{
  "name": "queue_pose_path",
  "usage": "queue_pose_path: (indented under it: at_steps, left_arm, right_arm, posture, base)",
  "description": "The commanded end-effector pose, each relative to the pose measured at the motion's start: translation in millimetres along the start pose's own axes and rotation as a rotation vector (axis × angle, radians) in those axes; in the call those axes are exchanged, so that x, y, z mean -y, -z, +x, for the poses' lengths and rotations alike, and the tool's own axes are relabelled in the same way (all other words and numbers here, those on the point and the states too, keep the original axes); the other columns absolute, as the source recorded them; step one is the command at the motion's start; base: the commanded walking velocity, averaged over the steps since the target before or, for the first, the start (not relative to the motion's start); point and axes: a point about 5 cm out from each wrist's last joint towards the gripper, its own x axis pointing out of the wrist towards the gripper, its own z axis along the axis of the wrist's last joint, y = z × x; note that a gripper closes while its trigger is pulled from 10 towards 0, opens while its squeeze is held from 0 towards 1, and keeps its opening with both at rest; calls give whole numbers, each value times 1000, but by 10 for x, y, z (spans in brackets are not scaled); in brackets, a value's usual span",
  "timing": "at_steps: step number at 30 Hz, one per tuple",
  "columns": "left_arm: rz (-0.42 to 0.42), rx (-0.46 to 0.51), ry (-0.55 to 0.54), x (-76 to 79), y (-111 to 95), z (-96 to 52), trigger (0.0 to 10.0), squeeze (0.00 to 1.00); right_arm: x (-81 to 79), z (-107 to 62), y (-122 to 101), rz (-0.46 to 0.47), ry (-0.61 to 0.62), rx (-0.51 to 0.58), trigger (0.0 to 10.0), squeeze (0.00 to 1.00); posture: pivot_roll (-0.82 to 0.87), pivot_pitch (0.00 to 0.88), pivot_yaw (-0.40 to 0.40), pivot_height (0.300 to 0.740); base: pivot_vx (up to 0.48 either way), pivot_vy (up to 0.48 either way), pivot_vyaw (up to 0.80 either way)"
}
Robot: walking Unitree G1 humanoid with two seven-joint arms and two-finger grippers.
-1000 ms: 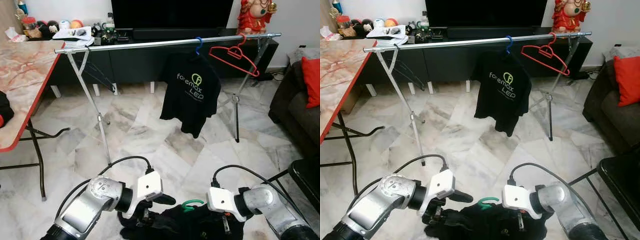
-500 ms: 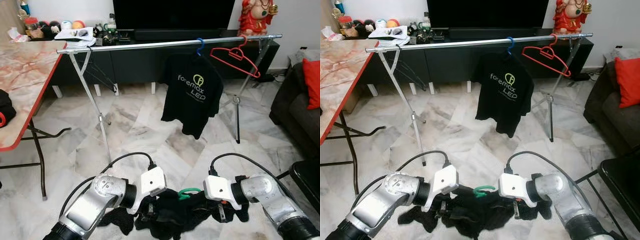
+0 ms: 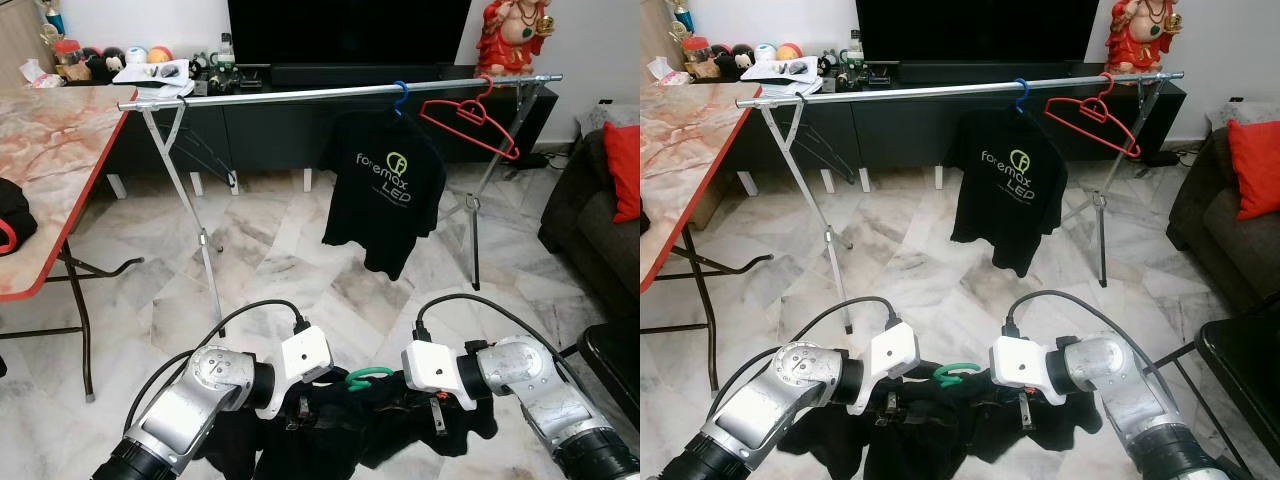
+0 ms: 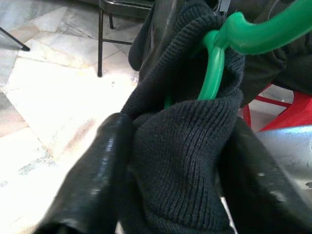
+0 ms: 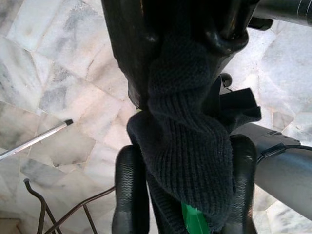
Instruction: Hang hanger
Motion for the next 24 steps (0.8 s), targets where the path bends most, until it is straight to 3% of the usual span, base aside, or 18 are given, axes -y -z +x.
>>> queue_pose_path:
  at_steps: [1,24]
  left_arm:
    - [4,-12,3,1,19,7,0,0]
    - [-5,-23,47,29,18,6,0,0]
  right_arm:
    - [53,-49,-119,-33,38,59,0,0]
    - [100,-59,-154,-18,89,75,0,0]
  posture:
    - [-44,56,-20,740]
    - [-41,81,-14,740]
  base:
    - [0,0,0]
    - [0,0,0]
